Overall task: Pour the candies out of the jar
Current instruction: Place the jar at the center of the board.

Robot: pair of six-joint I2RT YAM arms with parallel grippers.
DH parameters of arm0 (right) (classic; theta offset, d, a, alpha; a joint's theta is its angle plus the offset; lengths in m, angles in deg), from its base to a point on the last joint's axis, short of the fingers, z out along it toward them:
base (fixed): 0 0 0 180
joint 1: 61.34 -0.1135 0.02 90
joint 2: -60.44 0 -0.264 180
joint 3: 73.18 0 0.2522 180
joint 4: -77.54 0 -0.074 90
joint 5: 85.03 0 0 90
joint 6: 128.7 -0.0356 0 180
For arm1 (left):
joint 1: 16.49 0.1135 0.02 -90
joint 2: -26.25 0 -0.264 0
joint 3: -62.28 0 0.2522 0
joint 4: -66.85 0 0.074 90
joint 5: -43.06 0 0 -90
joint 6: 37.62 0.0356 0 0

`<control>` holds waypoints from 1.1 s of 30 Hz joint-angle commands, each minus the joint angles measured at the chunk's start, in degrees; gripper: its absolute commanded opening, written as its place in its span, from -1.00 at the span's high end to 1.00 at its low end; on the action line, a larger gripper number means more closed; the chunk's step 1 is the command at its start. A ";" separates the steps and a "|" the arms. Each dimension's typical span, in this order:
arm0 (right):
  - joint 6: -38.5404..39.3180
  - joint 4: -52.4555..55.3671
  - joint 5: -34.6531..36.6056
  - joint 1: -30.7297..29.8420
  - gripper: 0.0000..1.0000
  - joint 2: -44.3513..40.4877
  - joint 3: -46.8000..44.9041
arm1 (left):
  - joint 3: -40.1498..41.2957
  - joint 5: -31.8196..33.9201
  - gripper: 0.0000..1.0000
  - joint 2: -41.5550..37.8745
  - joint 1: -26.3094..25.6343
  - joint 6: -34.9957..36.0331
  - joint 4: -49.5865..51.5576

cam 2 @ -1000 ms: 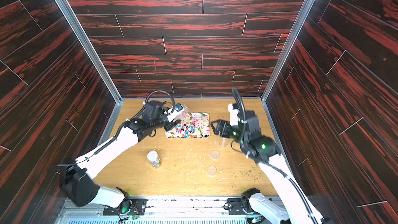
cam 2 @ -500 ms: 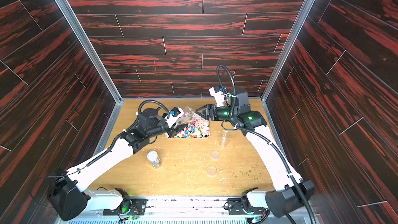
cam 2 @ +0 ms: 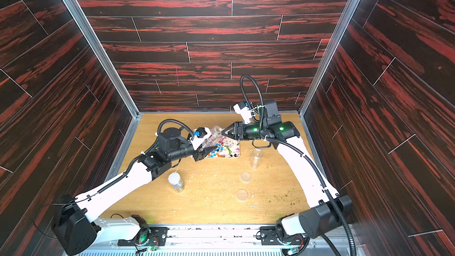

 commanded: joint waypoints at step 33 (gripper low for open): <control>7.35 12.08 -1.93 -0.90 0.56 4.12 1.10 | -1.21 -2.28 -0.05 -1.31 -3.23 4.19 3.41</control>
